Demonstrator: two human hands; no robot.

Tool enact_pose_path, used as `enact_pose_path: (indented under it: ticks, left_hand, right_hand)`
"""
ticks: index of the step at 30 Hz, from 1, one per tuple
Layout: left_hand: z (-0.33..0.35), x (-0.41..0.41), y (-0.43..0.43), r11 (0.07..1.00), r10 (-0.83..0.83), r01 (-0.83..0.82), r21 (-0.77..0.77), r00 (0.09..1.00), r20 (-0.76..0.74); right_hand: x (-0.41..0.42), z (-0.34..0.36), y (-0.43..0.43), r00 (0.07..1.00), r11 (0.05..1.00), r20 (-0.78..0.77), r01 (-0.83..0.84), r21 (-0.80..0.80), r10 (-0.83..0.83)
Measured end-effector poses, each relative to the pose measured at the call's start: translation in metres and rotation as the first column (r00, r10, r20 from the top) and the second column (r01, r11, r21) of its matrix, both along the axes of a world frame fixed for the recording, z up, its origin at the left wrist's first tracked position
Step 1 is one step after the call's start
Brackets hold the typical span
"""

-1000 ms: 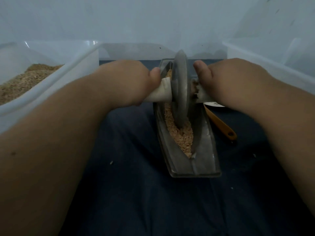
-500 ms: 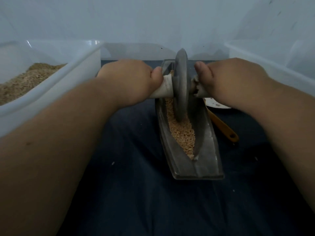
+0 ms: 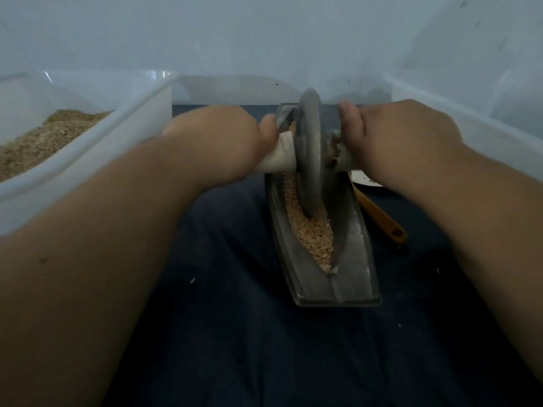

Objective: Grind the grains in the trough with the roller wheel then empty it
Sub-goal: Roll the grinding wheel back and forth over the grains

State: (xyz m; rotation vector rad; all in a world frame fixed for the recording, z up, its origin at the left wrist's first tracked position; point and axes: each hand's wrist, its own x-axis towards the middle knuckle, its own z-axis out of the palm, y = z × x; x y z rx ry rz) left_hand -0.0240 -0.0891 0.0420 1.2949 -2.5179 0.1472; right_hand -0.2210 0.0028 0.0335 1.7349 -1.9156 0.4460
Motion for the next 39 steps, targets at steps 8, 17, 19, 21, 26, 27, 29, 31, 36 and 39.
enact_pose_path:
  ticks: [8, 17, 19, 21, 26, 27, 29, 31, 36, 39]
  left_hand:
    - [-0.016, -0.011, -0.010, 0.910, -0.018, -0.014, -0.414, 0.997, -0.073]
    - [0.016, 0.008, 0.006, 0.947, -0.112, 0.103, 0.305, 0.994, 0.014]
    - [0.022, 0.011, 0.013, 0.887, -0.111, 0.096, 0.451, 0.994, 0.007]
    - [0.024, 0.013, 0.014, 0.868, -0.102, 0.093, 0.489, 0.995, -0.008]
    - [0.018, 0.014, 0.014, 0.898, -0.088, 0.089, 0.430, 0.996, -0.022]
    - [0.015, 0.013, 0.011, 0.925, -0.094, 0.089, 0.369, 0.996, -0.004]
    - [0.009, 0.008, 0.002, 0.976, -0.101, 0.092, 0.197, 0.994, 0.035]
    - [-0.002, 0.000, -0.007, 0.999, -0.029, 0.029, -0.014, 1.000, 0.000]
    - [-0.023, -0.014, -0.006, 0.882, 0.034, -0.092, -0.462, 0.991, -0.132]
    - [-0.018, -0.012, -0.004, 0.902, -0.005, -0.028, -0.430, 0.997, -0.074]
  right_hand:
    - [-0.009, -0.011, -0.023, 0.998, 0.994, -0.059, 0.030, -0.110, -0.037]
    - [-0.006, 0.014, 0.008, 0.992, 0.960, 0.099, -0.107, 0.259, 0.084]
    - [-0.005, 0.020, 0.019, 0.977, 0.932, 0.180, -0.166, 0.324, 0.111]
    - [-0.003, 0.024, 0.026, 0.972, 0.927, 0.201, -0.187, 0.326, 0.125]
    - [0.006, 0.019, 0.020, 0.997, 0.967, 0.052, -0.064, 0.248, 0.052]
    - [0.005, 0.015, 0.015, 0.999, 0.979, 0.017, -0.033, 0.201, 0.030]
    - [0.003, 0.006, 0.004, 0.999, 0.998, -0.031, -0.012, 0.069, 0.014]
    - [-0.001, -0.003, -0.008, 0.998, 0.997, -0.063, -0.018, -0.069, 0.014]
    - [-0.012, -0.015, -0.026, 0.999, 0.989, 0.009, 0.033, -0.146, -0.032]
    - [-0.016, -0.016, -0.022, 1.000, 0.995, -0.020, -0.011, -0.101, 0.009]
